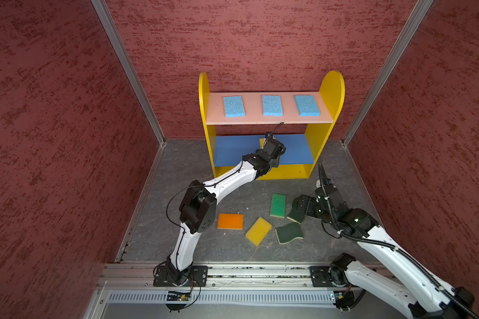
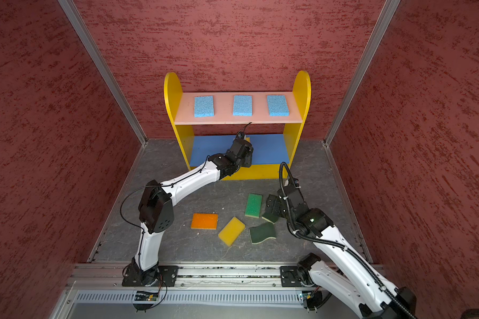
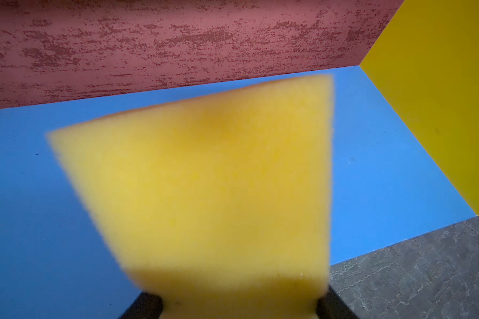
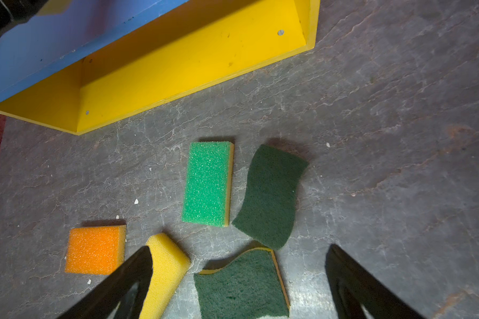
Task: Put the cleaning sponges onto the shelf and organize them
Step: 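Carry the yellow sponge with the left gripper up to the blue lower shelf, then lower the yellow sponge onto the blue shelf and open the left gripper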
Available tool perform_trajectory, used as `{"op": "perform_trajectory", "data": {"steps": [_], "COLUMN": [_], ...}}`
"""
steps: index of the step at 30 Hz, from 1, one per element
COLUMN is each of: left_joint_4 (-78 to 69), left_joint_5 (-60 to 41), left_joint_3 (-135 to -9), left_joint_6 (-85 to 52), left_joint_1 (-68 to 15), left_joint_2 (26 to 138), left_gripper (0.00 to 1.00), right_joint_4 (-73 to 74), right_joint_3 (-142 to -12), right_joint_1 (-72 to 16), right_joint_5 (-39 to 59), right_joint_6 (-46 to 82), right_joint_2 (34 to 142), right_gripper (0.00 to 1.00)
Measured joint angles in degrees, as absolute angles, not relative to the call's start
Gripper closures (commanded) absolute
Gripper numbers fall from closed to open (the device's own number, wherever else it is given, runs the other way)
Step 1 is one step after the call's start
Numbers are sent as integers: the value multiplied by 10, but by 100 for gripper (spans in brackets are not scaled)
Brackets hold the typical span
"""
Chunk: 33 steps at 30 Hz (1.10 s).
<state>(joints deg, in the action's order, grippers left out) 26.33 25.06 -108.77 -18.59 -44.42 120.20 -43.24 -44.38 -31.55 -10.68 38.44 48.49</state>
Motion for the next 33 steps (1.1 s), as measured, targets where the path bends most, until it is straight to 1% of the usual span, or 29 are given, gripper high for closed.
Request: {"op": "perform_trajectory", "data": {"steps": [8, 19, 33], "left_joint_4": [270, 270, 270], "left_joint_5": [259, 260, 259], "left_joint_3": [-1095, -1096, -1134], "left_joint_6": [-186, -186, -186], "left_joint_1": [-439, -425, -420], "left_joint_2": [1226, 1230, 1265], "left_gripper": [38, 38, 36], "right_joint_4": [-430, -415, -402], "right_joint_3": [-444, -444, -444], "right_joint_1": [-313, -313, -313], "right_joint_5": [-106, -105, -96], "right_joint_6": [373, 368, 366], "right_joint_2": [484, 484, 493], "right_gripper": [1, 1, 1]}}
